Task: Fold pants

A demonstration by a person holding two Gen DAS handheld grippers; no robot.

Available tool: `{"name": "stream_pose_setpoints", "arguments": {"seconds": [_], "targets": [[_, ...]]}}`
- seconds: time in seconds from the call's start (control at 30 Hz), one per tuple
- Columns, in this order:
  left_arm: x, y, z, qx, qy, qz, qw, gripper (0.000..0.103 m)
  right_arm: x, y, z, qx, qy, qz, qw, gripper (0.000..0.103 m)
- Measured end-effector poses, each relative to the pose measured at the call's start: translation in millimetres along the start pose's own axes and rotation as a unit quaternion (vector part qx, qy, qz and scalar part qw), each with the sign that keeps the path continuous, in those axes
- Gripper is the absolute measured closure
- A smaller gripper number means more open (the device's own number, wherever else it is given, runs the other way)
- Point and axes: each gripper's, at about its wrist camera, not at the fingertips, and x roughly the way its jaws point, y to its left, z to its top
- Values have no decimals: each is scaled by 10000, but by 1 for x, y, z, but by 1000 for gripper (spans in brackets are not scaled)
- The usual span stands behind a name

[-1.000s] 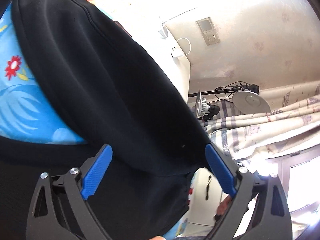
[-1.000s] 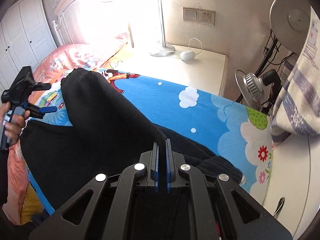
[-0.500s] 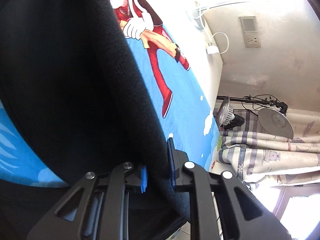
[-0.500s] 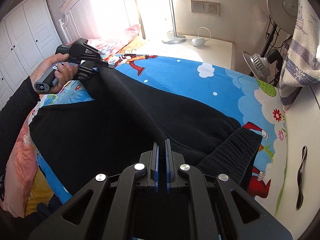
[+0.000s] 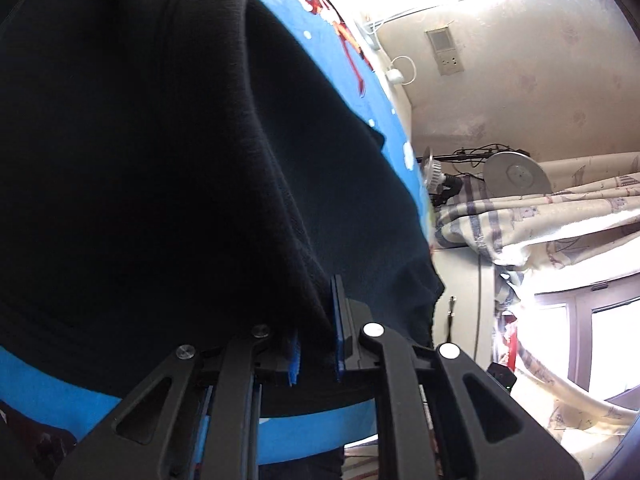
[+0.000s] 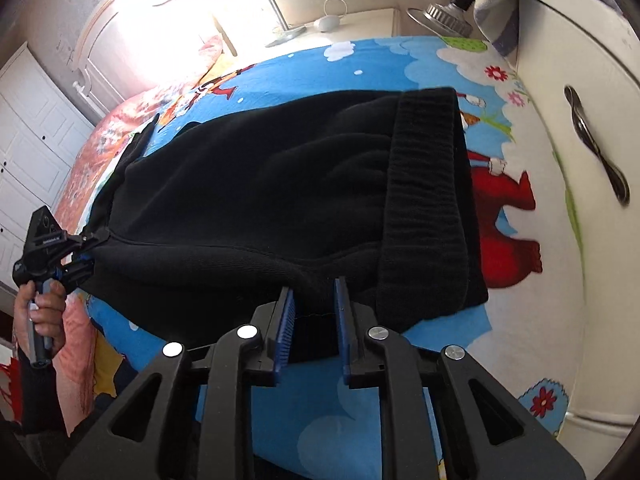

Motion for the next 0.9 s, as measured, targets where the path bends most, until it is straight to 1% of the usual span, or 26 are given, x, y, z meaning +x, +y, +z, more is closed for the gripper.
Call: {"name": "stream_pose_setpoints", "arguments": {"seconds": [0.03, 0.1, 0.13, 0.17, 0.2, 0.27, 0.33, 0.4, 0.47, 0.5, 0.53, 0.6, 0.63, 0.67, 0.7, 0.73, 0.87, 0.9], "targets": [[2, 8, -4, -71, 38, 16, 10000, 90, -2, -3, -7, 141, -45, 106, 9998, 83], [2, 16, -6, -85, 52, 106, 9999, 90, -9, -8, -18, 384, -161, 128, 9991, 70], [3, 15, -6, -40, 69, 143, 9999, 91, -14, -13, -21, 546, -241, 45, 9982, 58], [2, 15, -6, -40, 87, 127, 9999, 90, -17, -19, -22, 754, -332, -68, 9966, 53], [3, 15, -5, -34, 88, 100, 9999, 90, -19, -26, -22, 952, -392, -102, 9946, 52], [2, 12, -4, 13, 64, 97, 9999, 83, -19, -36, -22, 1240, -397, 10, 9915, 52], [6, 6, -4, 5, 47, 29, 10000, 72, -16, -44, -19, 1496, -420, 165, 9877, 52], [6, 4, -1, 29, 33, 42, 10000, 71, -11, -55, -15, 1806, -421, 246, 9823, 52], [6, 6, 2, -52, 17, 63, 10000, 71, -7, -60, -11, 1993, -437, 378, 9782, 51], [2, 17, 4, -93, 11, 69, 9999, 71, -7, -60, -10, 2031, -446, 396, 9773, 51], [1, 19, 6, -123, 13, 64, 9999, 73, -6, -62, -8, 2087, -461, 428, 9760, 51], [2, 25, 9, -149, 37, 89, 9998, 73, -7, -64, -7, 2178, -498, 491, 9735, 51], [1, 28, 11, -158, 32, 103, 9998, 83, -8, -64, -6, 2163, -530, 513, 9735, 51], [4, 25, 9, -144, 15, 120, 9998, 89, -10, -63, -6, 2146, -572, 523, 9736, 52], [3, 24, 11, -146, 9, 87, 9999, 90, -12, -62, -5, 2138, -611, 516, 9736, 59], [2, 25, 12, -163, 15, 49, 9999, 90, -14, -62, -4, 2132, -639, 486, 9737, 68], [5, 19, 10, -135, 6, 14, 9999, 92, -17, -62, 0, 2014, -682, 482, 9759, 78], [6, 17, 9, -141, 7, 7, 9999, 92, -17, -61, 2, 1976, -704, 465, 9766, 83]]}}
